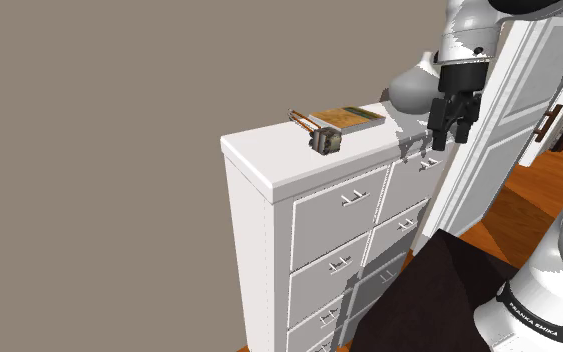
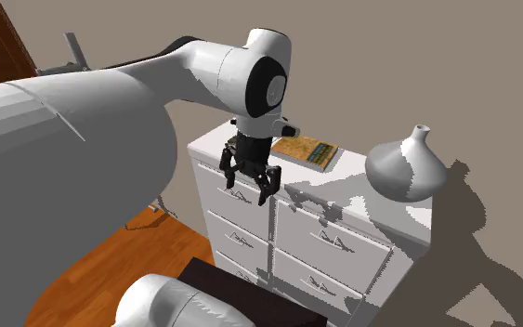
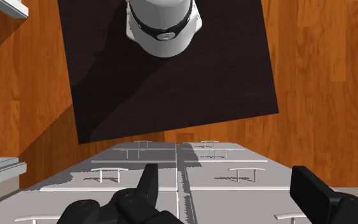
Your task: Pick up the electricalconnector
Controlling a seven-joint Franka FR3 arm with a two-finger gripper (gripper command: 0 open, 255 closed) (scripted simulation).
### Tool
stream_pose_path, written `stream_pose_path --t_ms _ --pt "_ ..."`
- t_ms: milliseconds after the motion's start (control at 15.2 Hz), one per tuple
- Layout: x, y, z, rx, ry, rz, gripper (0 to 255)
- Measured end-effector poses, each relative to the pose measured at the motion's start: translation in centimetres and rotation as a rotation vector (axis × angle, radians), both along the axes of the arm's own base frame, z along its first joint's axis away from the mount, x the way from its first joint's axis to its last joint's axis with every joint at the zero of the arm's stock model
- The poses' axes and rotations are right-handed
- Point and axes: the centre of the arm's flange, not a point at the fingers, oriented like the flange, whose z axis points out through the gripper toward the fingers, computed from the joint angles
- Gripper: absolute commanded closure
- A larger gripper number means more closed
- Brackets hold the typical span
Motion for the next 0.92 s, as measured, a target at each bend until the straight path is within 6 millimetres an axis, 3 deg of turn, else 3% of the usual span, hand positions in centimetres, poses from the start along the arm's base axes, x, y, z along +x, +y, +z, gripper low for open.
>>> stream_pose_path --t_ms 198,924 --pt "1.4 0.5 -0.2 -0.004 -0.006 -0.003 0" --pt "13.4 5.9 0.3 -0.041 -0.063 -0.03 0"
